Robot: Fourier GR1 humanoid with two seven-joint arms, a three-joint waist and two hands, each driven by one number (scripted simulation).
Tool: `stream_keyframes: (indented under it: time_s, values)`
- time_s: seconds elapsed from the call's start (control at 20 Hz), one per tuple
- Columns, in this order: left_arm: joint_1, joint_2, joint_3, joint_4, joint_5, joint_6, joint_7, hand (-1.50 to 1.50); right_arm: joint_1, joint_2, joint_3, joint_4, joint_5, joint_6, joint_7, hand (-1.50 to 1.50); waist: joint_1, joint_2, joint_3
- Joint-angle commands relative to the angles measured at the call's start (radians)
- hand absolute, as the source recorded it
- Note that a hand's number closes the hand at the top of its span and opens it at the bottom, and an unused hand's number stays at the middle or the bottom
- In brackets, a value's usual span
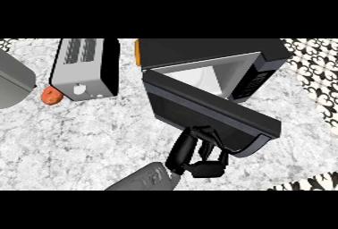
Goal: Pick up the milk, place it into the microwave and close the microwave
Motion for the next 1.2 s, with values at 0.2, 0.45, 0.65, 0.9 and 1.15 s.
stream_keyframes:
  time_s: [0.2, 0.45, 0.65, 0.9, 1.15]
  values:
    - [-0.145, -0.003, 0.036, 0.033, 0.128, 0.123, 0.044, -1.50, -0.052, -0.062, -0.061, -0.032, -0.042, 0.013, 0.019, -1.50, -0.048, 0.010, 0.003]
    - [-0.162, -0.003, 0.073, 0.084, 0.187, 0.171, 0.042, -1.50, -0.118, -0.143, -0.219, -0.066, 0.103, -0.088, -0.010, 1.50, -0.082, 0.015, -0.001]
    - [-0.196, -0.003, 0.119, 0.080, 0.251, 0.201, 0.014, -1.50, -0.151, -0.177, -0.248, -0.063, 0.125, -0.104, 0.001, 1.50, -0.085, 0.030, -0.002]
    - [-0.252, -0.003, 0.147, 0.119, 0.309, 0.217, 0.002, -1.50, -0.192, -0.200, -0.259, -0.053, 0.135, -0.114, 0.007, 1.50, -0.095, 0.044, 0.001]
    - [-0.266, -0.003, 0.149, 0.136, 0.346, 0.222, -0.030, -1.50, -0.229, -0.222, -0.264, -0.037, 0.131, -0.115, 0.019, 1.50, -0.099, 0.051, 0.003]
